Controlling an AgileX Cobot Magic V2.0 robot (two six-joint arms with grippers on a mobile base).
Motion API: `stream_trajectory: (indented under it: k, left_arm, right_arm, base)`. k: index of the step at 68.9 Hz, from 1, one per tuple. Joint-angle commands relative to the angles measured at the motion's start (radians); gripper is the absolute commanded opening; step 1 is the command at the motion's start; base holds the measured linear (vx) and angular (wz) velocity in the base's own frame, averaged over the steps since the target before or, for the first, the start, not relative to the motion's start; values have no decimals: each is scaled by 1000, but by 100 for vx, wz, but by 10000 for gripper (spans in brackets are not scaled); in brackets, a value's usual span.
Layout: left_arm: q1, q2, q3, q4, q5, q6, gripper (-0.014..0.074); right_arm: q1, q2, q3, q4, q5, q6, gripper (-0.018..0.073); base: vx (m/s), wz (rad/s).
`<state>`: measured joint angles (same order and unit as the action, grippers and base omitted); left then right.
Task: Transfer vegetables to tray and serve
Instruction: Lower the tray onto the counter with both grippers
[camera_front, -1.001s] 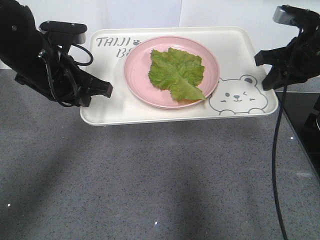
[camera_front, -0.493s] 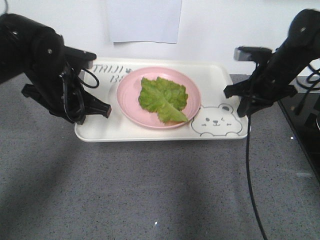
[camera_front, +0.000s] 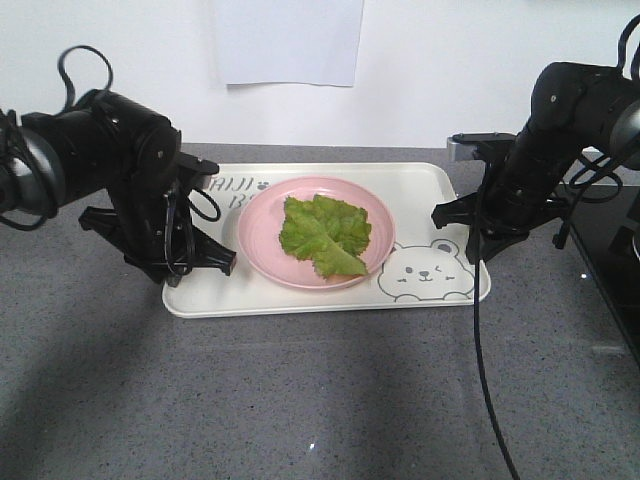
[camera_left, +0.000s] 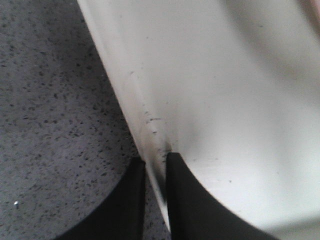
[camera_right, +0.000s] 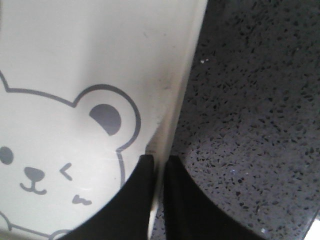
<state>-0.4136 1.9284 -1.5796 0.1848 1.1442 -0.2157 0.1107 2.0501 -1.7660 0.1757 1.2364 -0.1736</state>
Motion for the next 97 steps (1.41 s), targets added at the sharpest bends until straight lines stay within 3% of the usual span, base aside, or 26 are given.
stream_trajectory:
  k: [1, 16, 47, 82, 97]
  left_arm:
    - [-19, -32, -29, 1, -46, 39, -6]
    - [-19, -14, -29, 1, -37, 39, -6]
    - [-19, -14, -29, 2, -4, 44, 58]
    - [-19, -14, -29, 5, 27, 36, 311]
    - [-19, -24, -29, 5, 34, 36, 328]
  right_arm:
    - [18, -55, -26, 65, 46, -44, 12]
    - [18, -55, -26, 49, 46, -57, 75]
    - [18, -55, -26, 47, 46, -56, 365]
    - [18, -55, -26, 41, 46, -40, 374]
    - [18, -72, -32, 41, 46, -36, 371]
  base:
    - [0, 0]
    - [0, 0]
    - [0, 0]
    - [0, 0]
    - [0, 0]
